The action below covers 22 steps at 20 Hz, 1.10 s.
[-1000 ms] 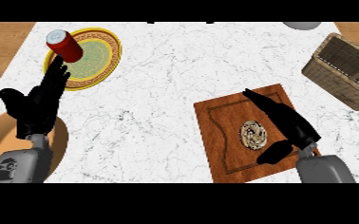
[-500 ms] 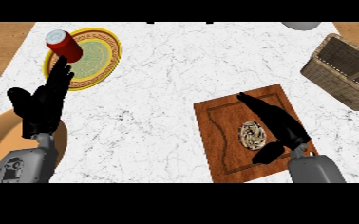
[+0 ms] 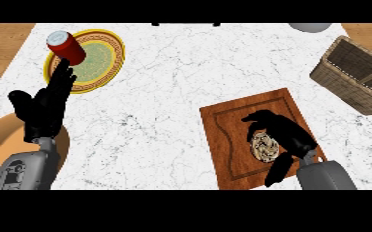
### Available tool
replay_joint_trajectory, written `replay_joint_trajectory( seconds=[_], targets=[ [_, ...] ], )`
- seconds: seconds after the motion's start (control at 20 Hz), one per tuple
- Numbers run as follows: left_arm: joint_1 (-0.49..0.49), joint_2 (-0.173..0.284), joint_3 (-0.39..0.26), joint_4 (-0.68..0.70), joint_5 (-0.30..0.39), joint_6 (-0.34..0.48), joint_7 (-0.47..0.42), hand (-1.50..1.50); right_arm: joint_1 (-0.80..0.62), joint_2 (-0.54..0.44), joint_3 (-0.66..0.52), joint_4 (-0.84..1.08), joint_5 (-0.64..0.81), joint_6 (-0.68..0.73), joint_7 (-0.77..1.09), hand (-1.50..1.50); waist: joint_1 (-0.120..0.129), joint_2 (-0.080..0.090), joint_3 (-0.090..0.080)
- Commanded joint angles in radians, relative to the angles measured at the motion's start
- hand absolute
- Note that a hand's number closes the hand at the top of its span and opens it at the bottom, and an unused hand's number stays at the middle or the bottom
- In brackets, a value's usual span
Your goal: Pick the cupcake from the cutting board and place it in the basket
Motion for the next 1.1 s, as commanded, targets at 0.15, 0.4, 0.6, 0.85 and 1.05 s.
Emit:
replay_joint_trajectory(
  seconds=[0.15, 0.4, 0.6, 0.85, 1.05],
  targets=[
    [0.026, 0.000, -0.006, -0.065, -0.008, -0.001, 0.038, 0.00, -0.009, 0.027, 0.000, 0.083, 0.004, -0.007, -0.048, 1.50, 0.006, 0.010, 0.012],
    [-0.022, 0.009, 0.016, -0.026, 0.007, -0.005, 0.044, 0.00, 0.026, 0.027, -0.014, 0.135, -0.013, -0.039, -0.118, 1.50, 0.004, 0.012, 0.013],
    [0.008, -0.006, -0.016, -0.072, -0.006, -0.008, 0.044, 0.00, -0.023, 0.242, -0.076, 0.064, -0.054, -0.148, 0.328, 1.50, 0.013, 0.009, 0.012],
    [0.027, 0.016, 0.009, -0.045, 0.020, -0.039, 0.035, 0.00, 0.023, 0.247, -0.046, -0.031, -0.206, -0.398, 0.498, 1.50, 0.014, 0.007, 0.014],
    [-0.015, -0.007, -0.005, -0.024, -0.008, 0.000, 0.043, 0.00, -0.070, 0.249, 0.071, -0.120, -0.319, -0.619, 0.565, 1.50, 0.014, 0.009, 0.013]
  ],
)
